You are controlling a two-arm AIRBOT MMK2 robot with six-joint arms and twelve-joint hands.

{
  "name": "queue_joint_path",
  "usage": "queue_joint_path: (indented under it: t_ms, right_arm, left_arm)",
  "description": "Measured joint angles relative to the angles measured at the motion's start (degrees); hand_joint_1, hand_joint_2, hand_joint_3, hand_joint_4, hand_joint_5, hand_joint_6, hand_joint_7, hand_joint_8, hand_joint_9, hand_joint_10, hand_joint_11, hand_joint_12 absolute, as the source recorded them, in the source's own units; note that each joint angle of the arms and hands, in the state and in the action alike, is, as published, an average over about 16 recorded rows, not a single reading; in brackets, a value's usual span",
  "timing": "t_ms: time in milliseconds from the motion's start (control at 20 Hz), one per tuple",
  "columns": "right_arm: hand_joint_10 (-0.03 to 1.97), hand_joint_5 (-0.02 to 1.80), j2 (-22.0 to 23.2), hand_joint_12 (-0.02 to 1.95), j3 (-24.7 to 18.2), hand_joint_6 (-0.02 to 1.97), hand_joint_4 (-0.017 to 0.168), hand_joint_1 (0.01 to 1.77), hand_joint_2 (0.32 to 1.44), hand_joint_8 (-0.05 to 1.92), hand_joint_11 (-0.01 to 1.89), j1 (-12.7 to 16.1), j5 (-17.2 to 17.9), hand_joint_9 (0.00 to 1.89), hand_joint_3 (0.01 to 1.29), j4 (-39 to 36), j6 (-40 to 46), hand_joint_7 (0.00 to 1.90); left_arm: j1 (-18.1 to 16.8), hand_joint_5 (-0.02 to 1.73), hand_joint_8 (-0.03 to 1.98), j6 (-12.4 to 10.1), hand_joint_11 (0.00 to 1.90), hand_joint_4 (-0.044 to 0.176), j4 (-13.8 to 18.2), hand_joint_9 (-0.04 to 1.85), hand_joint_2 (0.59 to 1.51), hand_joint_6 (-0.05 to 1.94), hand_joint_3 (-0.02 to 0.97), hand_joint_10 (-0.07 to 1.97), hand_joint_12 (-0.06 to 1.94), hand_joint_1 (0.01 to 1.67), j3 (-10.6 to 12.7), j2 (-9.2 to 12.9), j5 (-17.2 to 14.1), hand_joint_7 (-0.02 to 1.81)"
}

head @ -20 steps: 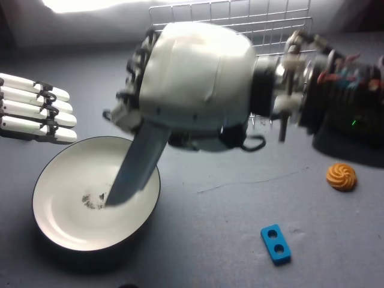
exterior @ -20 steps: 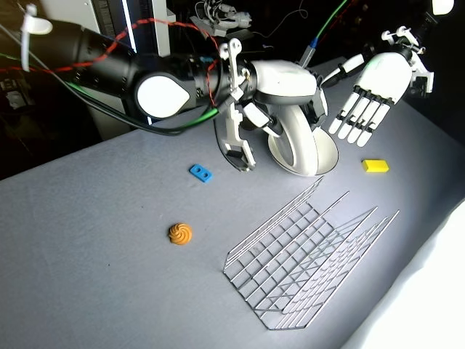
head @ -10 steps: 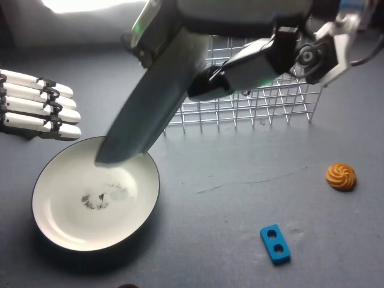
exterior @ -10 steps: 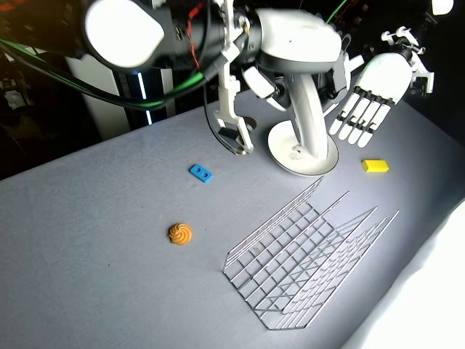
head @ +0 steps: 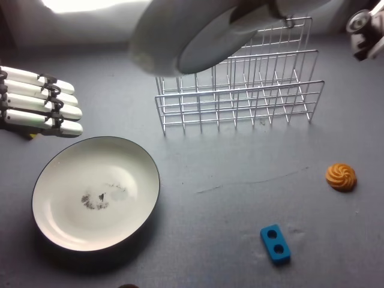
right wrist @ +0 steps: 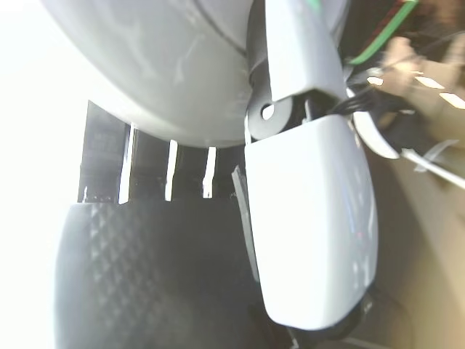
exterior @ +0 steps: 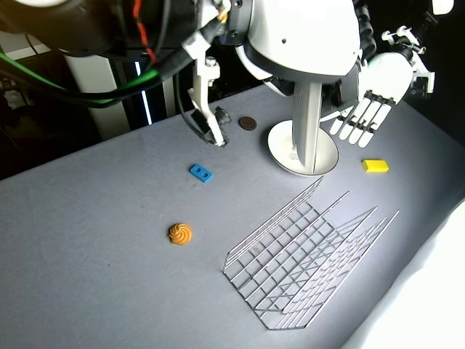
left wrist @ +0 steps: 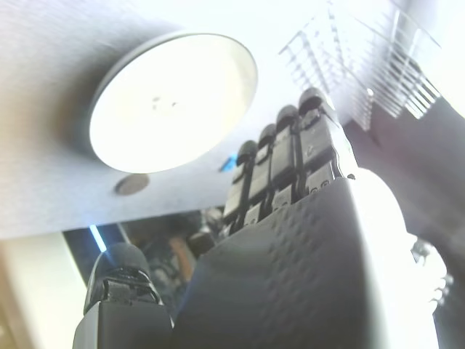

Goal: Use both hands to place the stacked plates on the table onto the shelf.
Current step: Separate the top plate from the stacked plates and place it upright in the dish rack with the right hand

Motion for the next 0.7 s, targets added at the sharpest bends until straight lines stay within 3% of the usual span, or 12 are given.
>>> queue_joint_path:
  t_ms: [350,700]
  right_arm:
    - [0.87,0.92,1.34,1.23,3.22,0.96,-0.003,1.35,0.95,0.73,0.91,2.46,-2.92,1.1,0.01,-9.93,17.01,1.11]
    - [1.03,0.92,0.51,1.29,9.0,0.93,-0.005,1.36,0.97,0.76,0.89,3.14,1.43,1.05,0.01,-23.83,36.47,1.09]
  left_arm:
    - [0.51,0.02,-0.02,0.0,0.02,0.006,0.48,0.02,1.066,0.01,0.02,0.01,-0.02,0.02,-0.7,0.05,0.57,0.02]
    - [2.16,0.02,-0.02,0.02,0.02,0.007,1.18,0.02,1.064,0.01,0.02,0.01,-0.02,0.02,-1.57,0.02,1.46,0.02]
